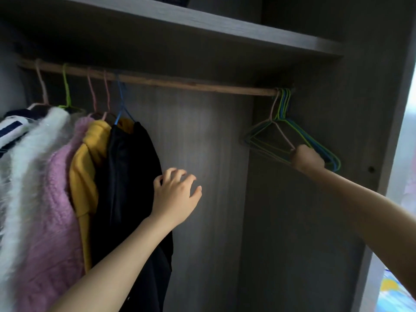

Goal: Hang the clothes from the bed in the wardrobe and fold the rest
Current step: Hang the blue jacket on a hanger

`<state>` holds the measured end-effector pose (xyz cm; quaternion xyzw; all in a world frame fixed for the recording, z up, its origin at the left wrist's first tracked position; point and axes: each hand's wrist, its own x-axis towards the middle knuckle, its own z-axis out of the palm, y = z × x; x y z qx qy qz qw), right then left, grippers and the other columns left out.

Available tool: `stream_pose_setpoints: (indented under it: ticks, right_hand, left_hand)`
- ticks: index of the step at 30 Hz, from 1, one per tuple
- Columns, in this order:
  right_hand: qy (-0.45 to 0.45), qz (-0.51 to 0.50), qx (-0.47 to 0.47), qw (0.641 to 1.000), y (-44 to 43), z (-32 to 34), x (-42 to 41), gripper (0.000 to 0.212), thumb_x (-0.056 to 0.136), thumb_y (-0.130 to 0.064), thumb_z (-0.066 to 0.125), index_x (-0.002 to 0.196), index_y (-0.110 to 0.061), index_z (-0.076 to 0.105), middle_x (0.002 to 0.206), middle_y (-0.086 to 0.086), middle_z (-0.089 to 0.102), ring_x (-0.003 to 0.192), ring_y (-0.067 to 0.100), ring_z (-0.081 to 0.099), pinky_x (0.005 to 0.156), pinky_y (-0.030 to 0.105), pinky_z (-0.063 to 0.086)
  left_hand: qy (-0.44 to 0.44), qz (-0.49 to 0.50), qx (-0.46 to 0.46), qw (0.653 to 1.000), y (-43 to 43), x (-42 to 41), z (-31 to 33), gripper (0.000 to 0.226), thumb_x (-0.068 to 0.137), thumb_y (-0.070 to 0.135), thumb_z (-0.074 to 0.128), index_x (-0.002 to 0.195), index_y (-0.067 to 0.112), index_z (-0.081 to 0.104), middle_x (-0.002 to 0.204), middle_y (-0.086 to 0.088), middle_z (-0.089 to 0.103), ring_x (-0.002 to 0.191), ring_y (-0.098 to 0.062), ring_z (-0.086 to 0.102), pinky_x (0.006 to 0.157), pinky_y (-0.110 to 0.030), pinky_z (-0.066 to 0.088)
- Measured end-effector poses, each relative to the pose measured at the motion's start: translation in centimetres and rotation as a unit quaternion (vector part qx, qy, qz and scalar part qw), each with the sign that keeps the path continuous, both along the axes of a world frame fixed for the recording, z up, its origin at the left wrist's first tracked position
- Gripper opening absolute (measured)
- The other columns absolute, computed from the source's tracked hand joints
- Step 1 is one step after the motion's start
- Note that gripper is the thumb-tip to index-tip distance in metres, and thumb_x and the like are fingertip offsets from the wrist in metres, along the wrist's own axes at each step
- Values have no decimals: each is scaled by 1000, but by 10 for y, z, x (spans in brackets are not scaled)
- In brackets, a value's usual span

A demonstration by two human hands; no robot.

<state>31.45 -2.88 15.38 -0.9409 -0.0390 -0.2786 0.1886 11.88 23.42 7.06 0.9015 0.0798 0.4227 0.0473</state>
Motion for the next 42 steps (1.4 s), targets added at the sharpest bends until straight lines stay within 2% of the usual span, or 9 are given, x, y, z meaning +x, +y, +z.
stream_pose_setpoints:
  ticks: [7,11,17,22,26,30,33,38,42]
  right_hand:
    - [-73,17,42,996,17,4,-6,34,101,-29,36,111,-4,56,107,23,61,99,40,57,70,36,37]
    - [-89,42,23,995,16,6,-17,34,101,-32,36,105,-6,57,102,23,61,95,39,58,67,35,37]
    - [-46,129,7,991,-16,-19,-52,29,98,-35,42,79,-17,54,73,7,58,80,31,57,64,34,36]
    - [4,174,-19,985,-68,-54,-89,32,95,-29,51,65,-20,50,55,-6,46,59,18,45,59,34,37]
    - [35,191,-22,981,-113,-74,-114,33,93,-23,55,61,-25,44,52,-8,40,50,9,37,52,20,33]
    - [49,200,-25,978,-145,-92,-133,30,93,-16,55,64,-20,47,51,1,43,48,7,35,50,16,34]
    - [66,183,-48,980,-181,-108,-147,25,94,-17,54,70,-20,48,60,14,49,56,22,37,55,24,35]
    - [66,98,-74,990,-259,-138,-179,36,91,-24,59,62,-25,37,48,-7,31,55,23,30,56,34,28]
    - [62,33,-66,995,-334,-175,-223,34,85,-19,68,60,-10,47,50,-7,35,52,21,38,53,30,24]
  left_hand:
    - [22,8,-33,999,16,-1,-7,37,94,44,43,124,25,54,135,6,44,131,-15,26,103,-36,19]
    - [39,0,-61,997,17,4,-16,48,94,44,42,138,24,39,144,0,35,134,-20,25,104,-38,23]
    - [43,-28,-114,992,2,29,-33,72,91,41,52,150,21,15,153,-14,18,138,-30,19,105,-45,26]
    - [-11,-63,-96,993,-18,47,-57,79,75,21,76,142,4,37,140,-33,35,126,-51,36,93,-61,35]
    - [-49,-74,-78,993,-32,51,-76,75,70,15,79,134,-2,45,130,-36,46,116,-53,47,85,-64,40]
    - [-55,-98,-80,990,-50,50,-92,40,75,17,59,107,-6,64,93,-28,65,84,-47,62,70,-53,47]
    - [-71,-131,-97,984,-80,40,-104,19,76,11,56,83,-3,68,68,-20,64,63,-40,63,62,-47,47]
    - [-94,-206,-171,959,-154,7,-142,15,82,5,57,87,-2,70,71,-12,63,54,-32,60,52,-36,48]
    - [-52,-256,-213,942,-233,-16,-182,15,79,-11,66,91,-4,71,68,-11,61,56,-16,49,60,-27,38]
